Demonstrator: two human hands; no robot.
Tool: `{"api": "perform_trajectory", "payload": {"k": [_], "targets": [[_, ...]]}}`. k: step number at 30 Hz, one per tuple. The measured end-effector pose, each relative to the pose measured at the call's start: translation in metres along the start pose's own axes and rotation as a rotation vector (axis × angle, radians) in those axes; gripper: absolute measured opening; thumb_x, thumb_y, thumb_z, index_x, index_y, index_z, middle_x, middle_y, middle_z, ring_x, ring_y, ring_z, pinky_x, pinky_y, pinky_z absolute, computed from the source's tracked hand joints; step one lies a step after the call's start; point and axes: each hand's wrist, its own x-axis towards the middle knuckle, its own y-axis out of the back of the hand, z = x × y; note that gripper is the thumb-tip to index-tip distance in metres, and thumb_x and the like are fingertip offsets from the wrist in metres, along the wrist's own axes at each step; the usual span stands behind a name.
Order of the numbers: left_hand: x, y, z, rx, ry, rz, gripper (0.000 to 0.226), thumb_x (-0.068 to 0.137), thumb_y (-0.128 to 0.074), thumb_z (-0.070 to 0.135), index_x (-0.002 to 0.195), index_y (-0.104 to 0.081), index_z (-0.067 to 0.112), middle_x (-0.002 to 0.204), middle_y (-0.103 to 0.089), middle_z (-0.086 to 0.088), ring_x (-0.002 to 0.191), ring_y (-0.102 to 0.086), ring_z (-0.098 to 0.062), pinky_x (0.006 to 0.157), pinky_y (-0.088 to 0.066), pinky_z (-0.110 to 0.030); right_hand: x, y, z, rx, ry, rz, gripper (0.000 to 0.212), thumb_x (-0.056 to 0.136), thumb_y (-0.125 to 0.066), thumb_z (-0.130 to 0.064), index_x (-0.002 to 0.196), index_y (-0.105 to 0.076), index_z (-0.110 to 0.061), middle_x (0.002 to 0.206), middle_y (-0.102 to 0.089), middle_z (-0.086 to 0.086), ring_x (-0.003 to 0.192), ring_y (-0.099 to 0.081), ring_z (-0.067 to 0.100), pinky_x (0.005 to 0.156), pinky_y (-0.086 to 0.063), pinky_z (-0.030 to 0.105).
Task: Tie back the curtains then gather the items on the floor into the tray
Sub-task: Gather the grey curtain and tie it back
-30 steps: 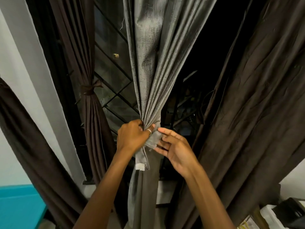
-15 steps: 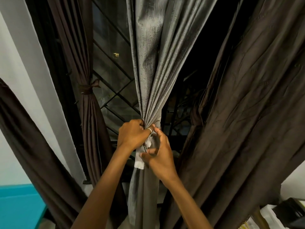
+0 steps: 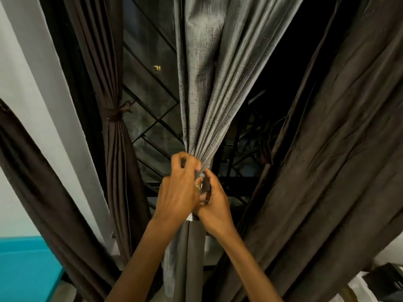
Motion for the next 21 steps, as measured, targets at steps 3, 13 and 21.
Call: {"api": "perform_trajectory", "payload": {"k": [3, 13, 21], "targets": [[-0.001, -0.001, 0.002, 0.102, -0.05, -0.054, 0.023, 0.09, -0.069, 0.017, 0.105, -0.055, 0.026, 0.153, -0.029, -0.006, 0.067, -0.068, -0.024, 0.056, -0.059, -0.037, 0.002, -0.001, 0.0, 0.034, 0.032, -0.002, 0.077, 0.085, -0.07, 0.007, 0.144, -0.044, -0.035, 0.115, -0.067, 0.003, 0.081, -0.071, 0.008, 0.071, -0.056, 0.021], [0.01, 0.01, 0.013, 0.258, 0.042, -0.186, 0.035, 0.1, -0.058, 0.019, 0.135, -0.051, 0.014, 0.159, -0.013, -0.009, 0.079, -0.064, -0.021, 0.07, -0.055, -0.03, 0.006, 0.005, 0.003, 0.043, 0.007, -0.029, 0.094, 0.086, -0.066, 0.017, 0.149, -0.02, -0.036, 0.148, -0.047, -0.001, 0.063, -0.061, -0.001, 0.066, -0.052, 0.016], [0.026, 0.02, 0.032, 0.44, 0.091, -0.315, 0.007, 0.096, -0.06, 0.009, 0.09, -0.057, 0.008, 0.148, -0.021, -0.019, 0.074, -0.06, -0.027, 0.064, -0.045, -0.03, 0.008, 0.011, 0.006, 0.012, -0.001, -0.02, 0.09, 0.085, -0.071, 0.01, 0.152, -0.022, -0.026, 0.138, -0.058, -0.004, 0.066, -0.061, -0.001, 0.071, -0.052, 0.017]]}}
